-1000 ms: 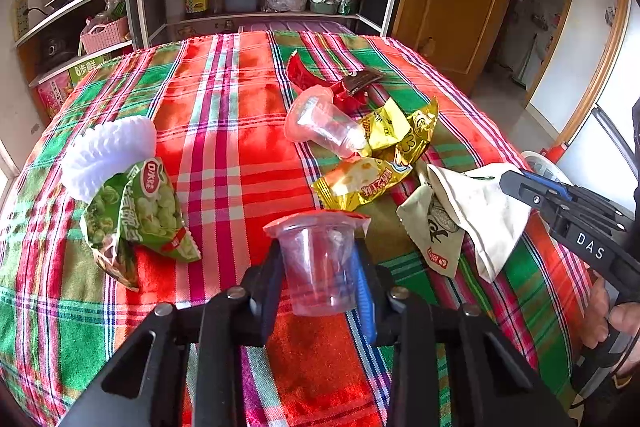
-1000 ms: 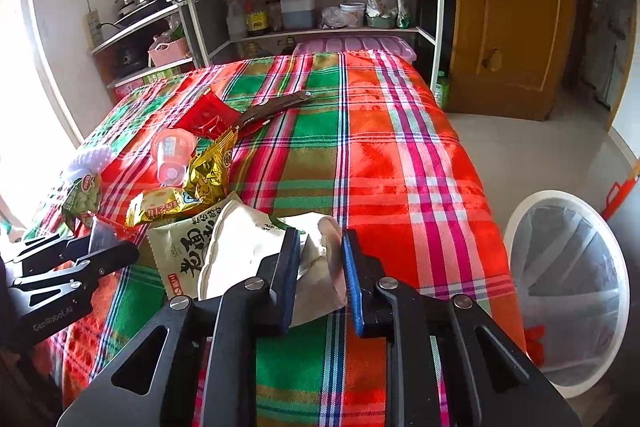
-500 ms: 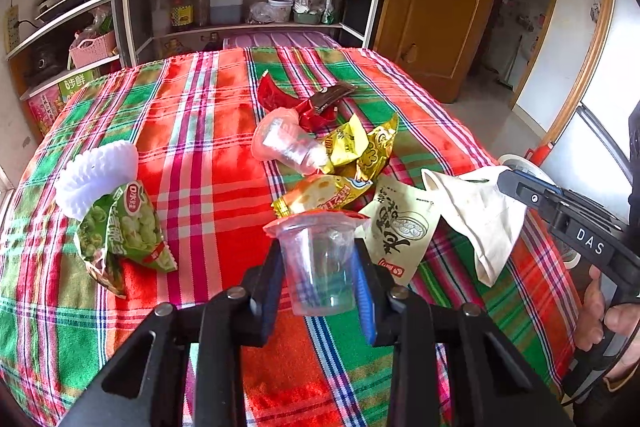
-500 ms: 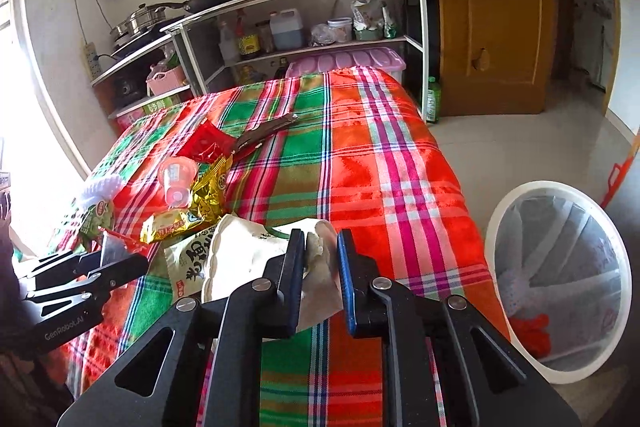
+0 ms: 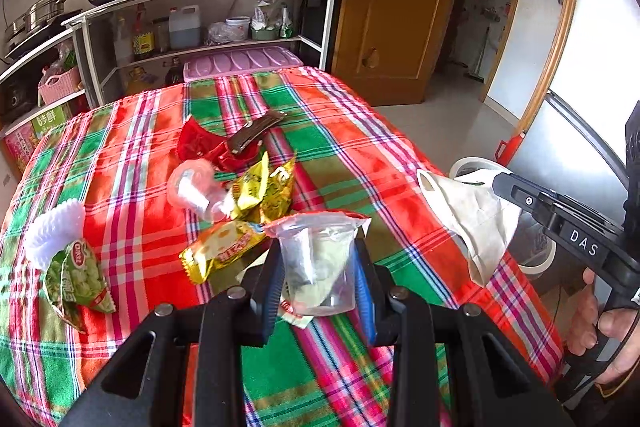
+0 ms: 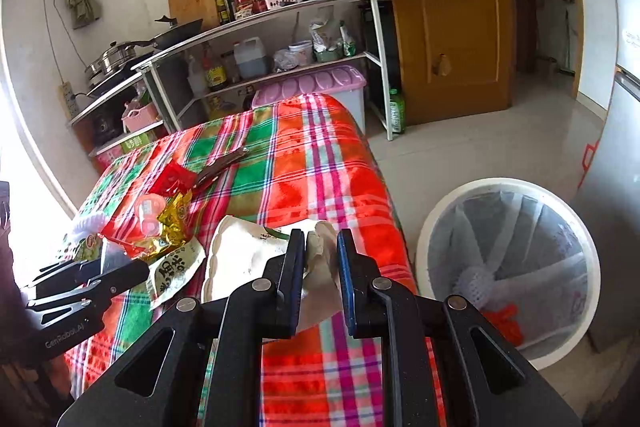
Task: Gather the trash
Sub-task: 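Carry the bag and cup over the bin and open both tools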
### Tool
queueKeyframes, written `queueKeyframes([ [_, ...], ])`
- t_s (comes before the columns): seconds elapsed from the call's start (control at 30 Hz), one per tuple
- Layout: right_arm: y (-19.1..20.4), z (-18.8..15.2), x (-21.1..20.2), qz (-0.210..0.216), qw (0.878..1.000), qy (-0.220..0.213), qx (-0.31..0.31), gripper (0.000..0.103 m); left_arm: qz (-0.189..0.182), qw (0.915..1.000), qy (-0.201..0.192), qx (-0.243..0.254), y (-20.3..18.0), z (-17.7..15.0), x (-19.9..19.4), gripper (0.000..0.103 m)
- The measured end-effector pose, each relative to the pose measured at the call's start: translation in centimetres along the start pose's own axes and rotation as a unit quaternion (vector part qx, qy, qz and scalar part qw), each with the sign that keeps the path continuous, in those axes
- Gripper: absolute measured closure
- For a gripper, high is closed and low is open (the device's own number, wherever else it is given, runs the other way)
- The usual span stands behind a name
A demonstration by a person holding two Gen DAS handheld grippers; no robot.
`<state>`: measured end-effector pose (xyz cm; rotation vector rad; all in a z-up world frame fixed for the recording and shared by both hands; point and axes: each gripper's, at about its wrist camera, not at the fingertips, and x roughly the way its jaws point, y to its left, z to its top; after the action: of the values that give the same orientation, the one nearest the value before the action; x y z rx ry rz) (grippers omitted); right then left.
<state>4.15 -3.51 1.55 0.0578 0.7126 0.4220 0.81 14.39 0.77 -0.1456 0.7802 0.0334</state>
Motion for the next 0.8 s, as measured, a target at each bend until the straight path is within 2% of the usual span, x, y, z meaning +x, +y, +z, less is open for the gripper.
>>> queueKeyframes([
  [0.23,-4.5,0.4,-1.9,-0.043,0.998,-0.016,0.031,0.086,-0.018,0.9987,-0.013,0.046,-5.0,2.0,1.2,0.069],
  [0.47,-9.7,0.1,-3.9,-0.096,0.994,-0.022,0.056,0.086,-0.053,0.9944,-0.011,0.091,-10.9,3.5,3.2,0.069],
  [0.8,-15.8,-0.8,-4.4,-0.158,0.984,-0.004,0.085,0.086,-0.090,0.9889,0.015,0.117,-16.8,4.6,6.2,0.069],
])
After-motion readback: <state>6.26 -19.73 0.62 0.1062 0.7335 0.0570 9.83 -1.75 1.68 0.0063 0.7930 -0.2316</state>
